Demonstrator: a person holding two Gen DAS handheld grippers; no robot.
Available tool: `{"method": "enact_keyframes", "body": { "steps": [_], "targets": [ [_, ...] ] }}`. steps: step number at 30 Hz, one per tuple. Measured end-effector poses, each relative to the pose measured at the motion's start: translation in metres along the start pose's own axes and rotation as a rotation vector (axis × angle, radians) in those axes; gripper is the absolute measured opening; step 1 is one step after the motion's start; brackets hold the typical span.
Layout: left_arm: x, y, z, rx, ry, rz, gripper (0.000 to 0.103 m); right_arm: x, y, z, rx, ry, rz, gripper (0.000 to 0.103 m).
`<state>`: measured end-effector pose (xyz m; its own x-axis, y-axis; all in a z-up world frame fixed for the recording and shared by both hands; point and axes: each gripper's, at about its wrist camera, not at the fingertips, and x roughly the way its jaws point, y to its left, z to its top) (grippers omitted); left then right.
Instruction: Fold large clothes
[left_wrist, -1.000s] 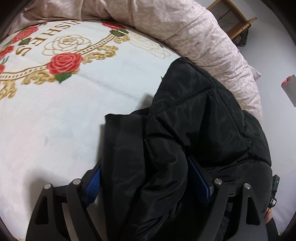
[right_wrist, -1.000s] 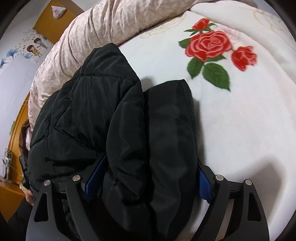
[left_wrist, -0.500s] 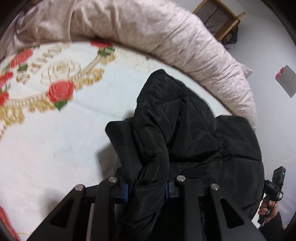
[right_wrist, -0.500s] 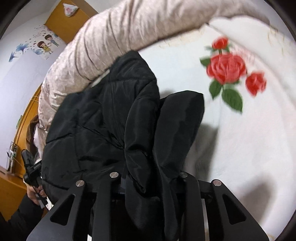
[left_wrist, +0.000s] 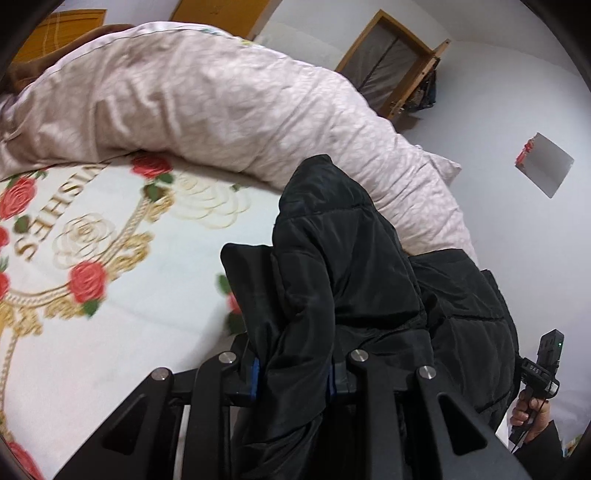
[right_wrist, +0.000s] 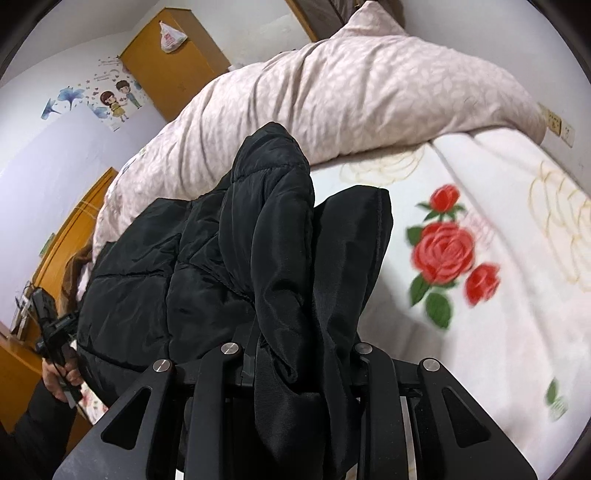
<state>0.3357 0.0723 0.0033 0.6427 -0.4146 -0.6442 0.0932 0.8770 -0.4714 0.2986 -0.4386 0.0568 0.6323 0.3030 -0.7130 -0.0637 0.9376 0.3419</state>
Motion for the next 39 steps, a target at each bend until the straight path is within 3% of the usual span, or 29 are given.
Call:
{"method": "enact_keyframes", "body": {
  "steps": [6, 11, 13, 16, 22, 27, 33, 39],
  "targets": [
    [0.062, -0.05, 0.006, 0.033, 0.025, -0.047, 0.026, 0.0, -0.059, 0.032, 0.02, -0.028, -0.082, 0.026],
    [0.131, -0.077, -0.015, 0.072, 0.106, -0.038, 0.026, 0.021, -0.119, 0.037, 0.066, 0.013, -0.162, 0.029],
    [0.157, -0.078, -0.029, 0.084, 0.149, 0.02, 0.027, 0.036, -0.14, 0.029, 0.094, 0.06, -0.19, 0.034],
    [0.169, -0.063, -0.042, 0.033, 0.165, 0.036, 0.034, 0.043, -0.154, 0.017, 0.123, 0.057, -0.177, 0.046],
    [0.159, -0.061, -0.042, 0.015, 0.175, 0.053, 0.048, 0.033, -0.154, 0.017, 0.148, 0.054, -0.208, 0.058],
    [0.132, -0.064, -0.037, 0.032, 0.151, 0.1, 0.051, -0.003, -0.134, 0.016, 0.106, 0.041, -0.275, 0.059],
    [0.077, -0.089, -0.039, 0.121, 0.095, 0.14, 0.055, -0.046, -0.085, -0.001, 0.056, -0.02, -0.322, 0.06],
    [0.015, -0.128, -0.076, 0.233, 0.066, 0.16, 0.062, -0.076, -0.009, -0.041, -0.067, -0.024, -0.382, 0.066]
  ]
}}
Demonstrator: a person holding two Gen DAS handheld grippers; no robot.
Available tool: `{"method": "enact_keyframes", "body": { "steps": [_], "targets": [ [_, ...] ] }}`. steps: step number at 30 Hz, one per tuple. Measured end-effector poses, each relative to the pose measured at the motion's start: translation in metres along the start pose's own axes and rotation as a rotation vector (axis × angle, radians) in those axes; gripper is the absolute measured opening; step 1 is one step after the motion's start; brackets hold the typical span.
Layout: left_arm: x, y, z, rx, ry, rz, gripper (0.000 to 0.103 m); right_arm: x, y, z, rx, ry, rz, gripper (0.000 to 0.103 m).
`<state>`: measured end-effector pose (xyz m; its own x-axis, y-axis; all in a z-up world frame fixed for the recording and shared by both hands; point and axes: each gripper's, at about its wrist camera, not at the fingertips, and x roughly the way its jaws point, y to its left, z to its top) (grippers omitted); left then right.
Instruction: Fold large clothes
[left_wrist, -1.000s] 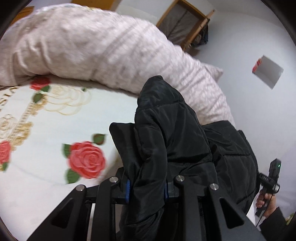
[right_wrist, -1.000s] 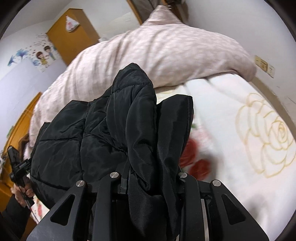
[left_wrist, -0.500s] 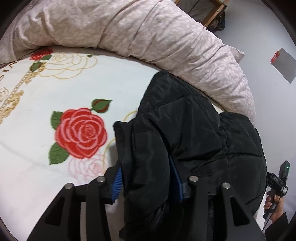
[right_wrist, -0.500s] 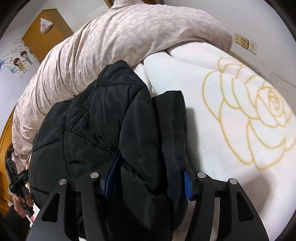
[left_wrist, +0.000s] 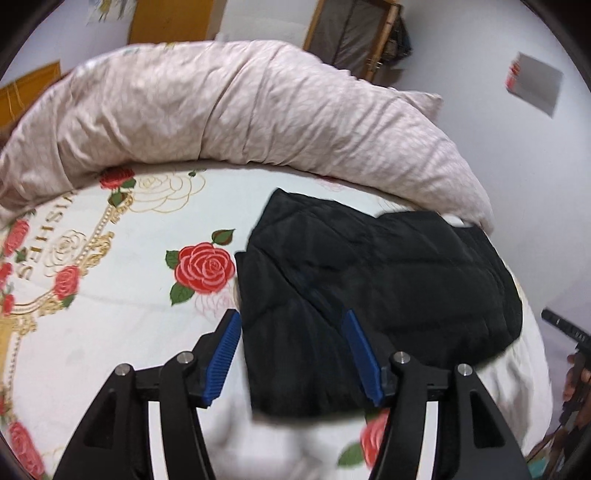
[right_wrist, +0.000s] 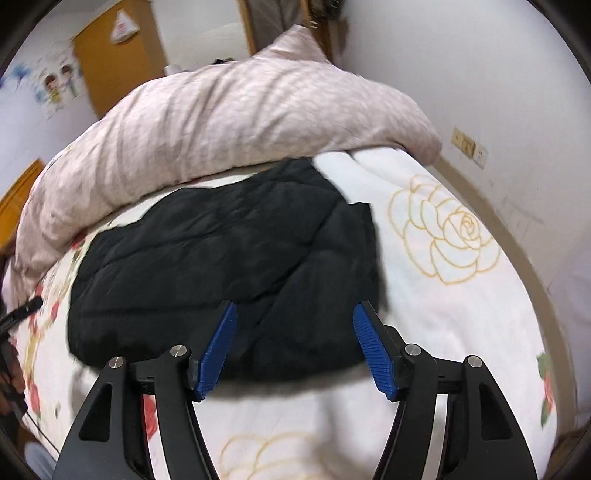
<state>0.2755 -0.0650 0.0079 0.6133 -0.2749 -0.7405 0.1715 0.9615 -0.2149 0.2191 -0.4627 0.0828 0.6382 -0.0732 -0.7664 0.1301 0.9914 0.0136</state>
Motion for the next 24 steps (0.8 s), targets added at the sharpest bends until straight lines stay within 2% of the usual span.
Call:
{"method": "enact_keyframes", "body": {
  "steps": [3, 9, 17, 24],
  "targets": [
    [-0.026, -0.019, -0.02, 0.031, -0.003, 0.0, 0.068, -0.026, 0.025, -0.021, -0.032, -0.012, -0.018, 0.066],
    [-0.069, -0.048, -0.061, 0.06, 0.01, 0.01, 0.068, -0.076, 0.064, -0.062, -0.066, -0.023, -0.025, 0.066],
    [-0.112, -0.074, -0.101, 0.083, 0.042, 0.043, 0.069, -0.126, 0.09, -0.107, -0.097, -0.042, -0.051, 0.066],
    [-0.143, -0.092, -0.132, 0.12, 0.06, 0.058, 0.069, -0.154, 0.108, -0.141, -0.108, -0.036, -0.038, 0.066]
  ]
}}
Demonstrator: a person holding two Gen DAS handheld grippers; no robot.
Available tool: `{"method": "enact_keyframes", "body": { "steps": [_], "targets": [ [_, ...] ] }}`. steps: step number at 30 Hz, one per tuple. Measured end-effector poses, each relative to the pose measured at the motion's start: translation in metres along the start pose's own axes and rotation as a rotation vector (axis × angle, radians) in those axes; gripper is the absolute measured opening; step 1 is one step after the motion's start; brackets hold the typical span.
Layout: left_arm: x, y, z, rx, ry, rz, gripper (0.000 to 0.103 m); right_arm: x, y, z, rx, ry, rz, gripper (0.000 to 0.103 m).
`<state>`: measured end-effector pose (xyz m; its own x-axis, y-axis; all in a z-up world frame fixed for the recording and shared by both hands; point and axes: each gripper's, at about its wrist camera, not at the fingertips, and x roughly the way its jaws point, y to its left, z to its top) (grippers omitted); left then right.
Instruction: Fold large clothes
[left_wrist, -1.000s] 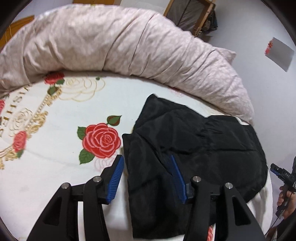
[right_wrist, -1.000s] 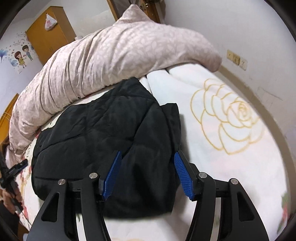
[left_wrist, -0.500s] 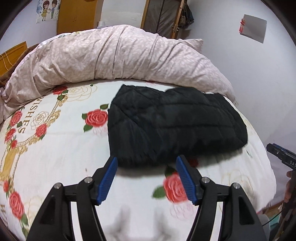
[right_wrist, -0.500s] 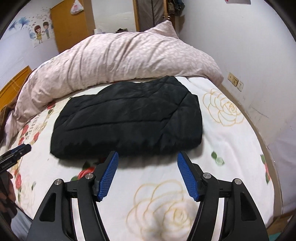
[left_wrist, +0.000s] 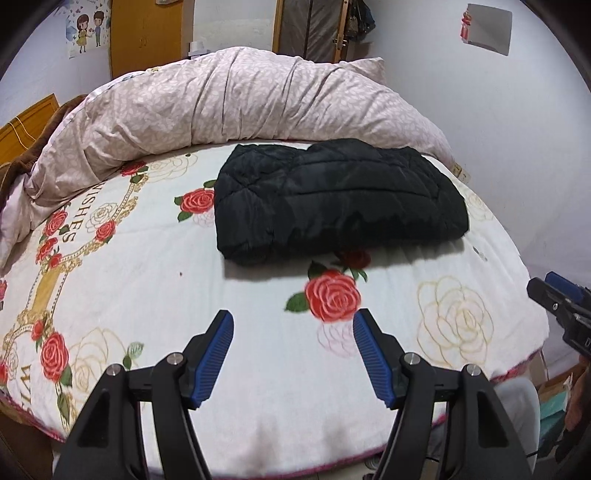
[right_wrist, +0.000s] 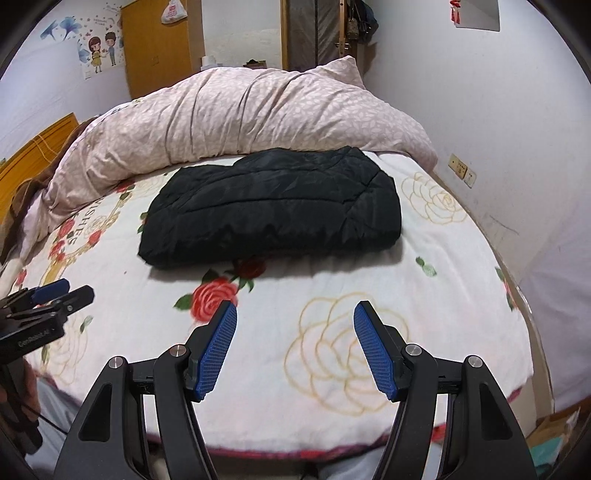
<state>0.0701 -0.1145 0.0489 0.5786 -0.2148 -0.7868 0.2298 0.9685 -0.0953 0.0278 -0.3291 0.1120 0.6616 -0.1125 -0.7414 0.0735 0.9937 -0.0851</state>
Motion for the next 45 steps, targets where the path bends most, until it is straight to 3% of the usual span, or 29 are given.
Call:
{"method": "enact_keyframes", "body": {
  "steps": [9, 45],
  "targets": [
    [-0.017, -0.013, -0.022, 0.019, 0.013, -0.013, 0.07, -0.014, 0.013, -0.017, -0.041, 0.006, -0.006, 0.066],
    [-0.009, -0.017, -0.022, 0.013, 0.033, -0.02, 0.07, -0.006, 0.009, -0.018, -0.049, 0.026, -0.031, 0.066]
  ]
}}
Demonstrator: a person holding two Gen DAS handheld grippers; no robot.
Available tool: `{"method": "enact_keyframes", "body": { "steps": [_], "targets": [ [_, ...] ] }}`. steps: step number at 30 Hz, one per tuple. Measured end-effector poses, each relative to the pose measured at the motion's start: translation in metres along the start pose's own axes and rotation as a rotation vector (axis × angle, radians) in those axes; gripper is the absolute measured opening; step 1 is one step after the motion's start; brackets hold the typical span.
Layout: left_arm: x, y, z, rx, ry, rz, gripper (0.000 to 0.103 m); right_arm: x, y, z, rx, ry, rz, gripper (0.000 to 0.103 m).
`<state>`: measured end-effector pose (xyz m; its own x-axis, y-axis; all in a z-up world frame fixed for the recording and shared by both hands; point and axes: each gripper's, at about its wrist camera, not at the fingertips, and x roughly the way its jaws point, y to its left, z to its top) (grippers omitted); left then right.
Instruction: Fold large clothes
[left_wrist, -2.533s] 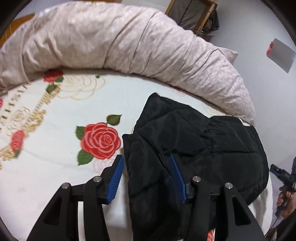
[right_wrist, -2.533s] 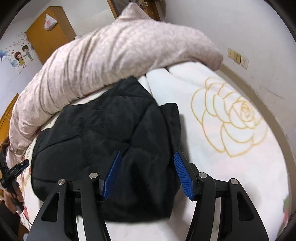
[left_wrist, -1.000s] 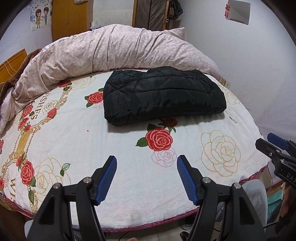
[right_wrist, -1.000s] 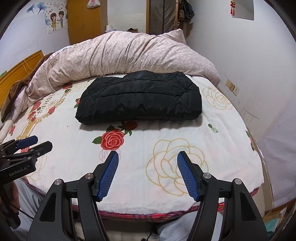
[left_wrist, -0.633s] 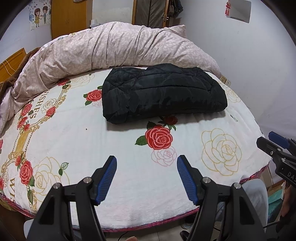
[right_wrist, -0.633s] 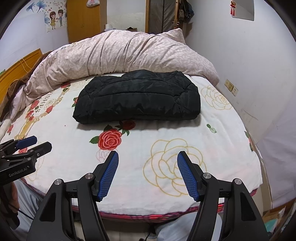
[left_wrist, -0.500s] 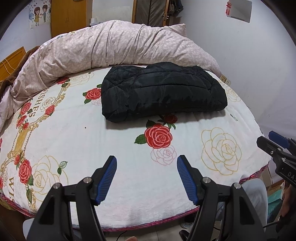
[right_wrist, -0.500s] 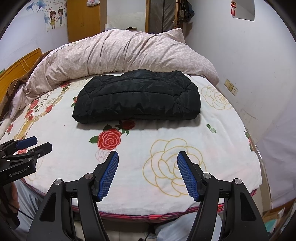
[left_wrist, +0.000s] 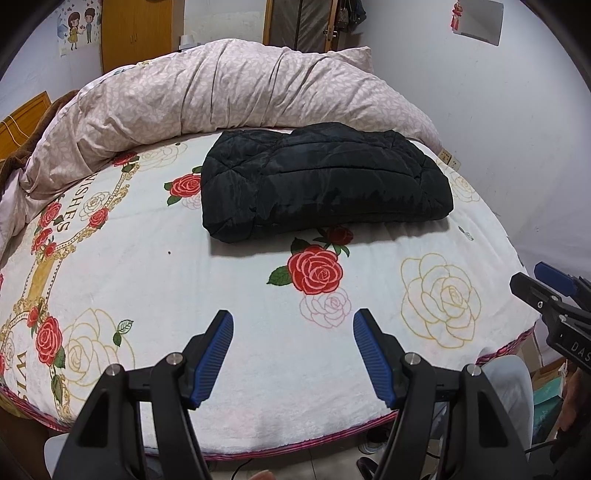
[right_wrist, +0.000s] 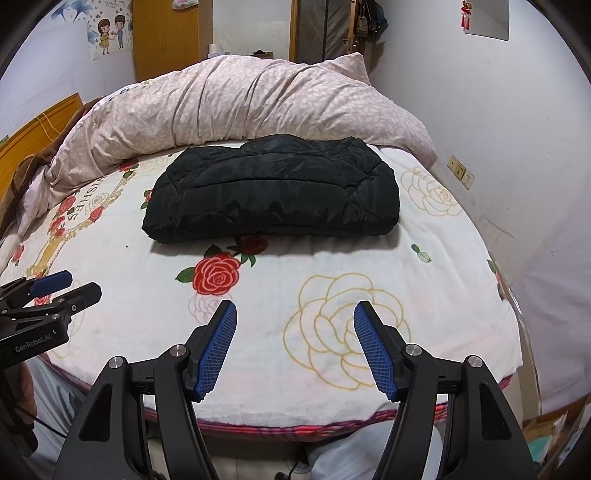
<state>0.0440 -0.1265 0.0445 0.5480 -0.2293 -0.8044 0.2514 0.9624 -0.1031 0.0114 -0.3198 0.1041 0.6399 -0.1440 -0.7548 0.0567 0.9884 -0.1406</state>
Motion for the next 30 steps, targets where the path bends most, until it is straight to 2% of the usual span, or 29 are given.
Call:
{"method": "enact_keyframes", "body": {
  "steps": [30],
  "targets": [
    [0.01, -0.002, -0.001, 0.001, 0.033, -0.001, 0.07, 0.005, -0.004, 0.0, -0.007, 0.012, -0.005, 0.066]
  ]
}}
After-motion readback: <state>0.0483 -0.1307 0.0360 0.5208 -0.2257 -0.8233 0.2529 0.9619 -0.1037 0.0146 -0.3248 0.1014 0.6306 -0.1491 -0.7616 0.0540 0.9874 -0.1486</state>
